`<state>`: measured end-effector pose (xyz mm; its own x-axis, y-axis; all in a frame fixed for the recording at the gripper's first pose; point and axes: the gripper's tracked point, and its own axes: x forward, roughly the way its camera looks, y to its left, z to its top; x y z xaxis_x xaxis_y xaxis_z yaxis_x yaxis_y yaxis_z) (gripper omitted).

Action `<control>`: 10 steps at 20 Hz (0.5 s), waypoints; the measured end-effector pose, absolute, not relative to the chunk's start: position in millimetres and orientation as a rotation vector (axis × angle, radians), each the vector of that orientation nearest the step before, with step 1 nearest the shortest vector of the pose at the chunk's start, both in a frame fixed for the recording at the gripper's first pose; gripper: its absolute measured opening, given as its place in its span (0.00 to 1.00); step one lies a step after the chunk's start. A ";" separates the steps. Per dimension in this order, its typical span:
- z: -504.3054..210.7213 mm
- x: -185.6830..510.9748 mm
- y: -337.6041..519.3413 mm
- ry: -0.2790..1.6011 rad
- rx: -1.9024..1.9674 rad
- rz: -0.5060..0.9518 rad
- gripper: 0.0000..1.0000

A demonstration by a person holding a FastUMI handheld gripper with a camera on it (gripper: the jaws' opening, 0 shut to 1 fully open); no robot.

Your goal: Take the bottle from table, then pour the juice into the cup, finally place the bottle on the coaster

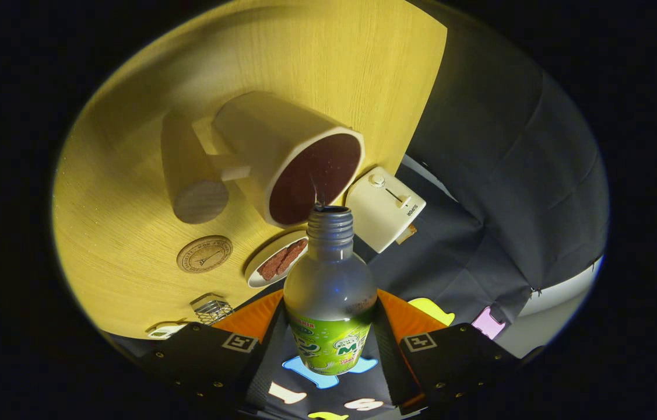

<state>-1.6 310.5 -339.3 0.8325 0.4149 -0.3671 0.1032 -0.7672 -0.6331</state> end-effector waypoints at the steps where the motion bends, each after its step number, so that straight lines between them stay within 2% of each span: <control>1: -339.4 0.3 311.2 -0.375 -2.395 0.659 0.76; 10: -334.4 1.0 315.3 -0.384 -2.398 0.650 0.76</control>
<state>1.0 315.3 -334.4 0.8369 0.4157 -0.3562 0.1120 -0.7669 -0.6319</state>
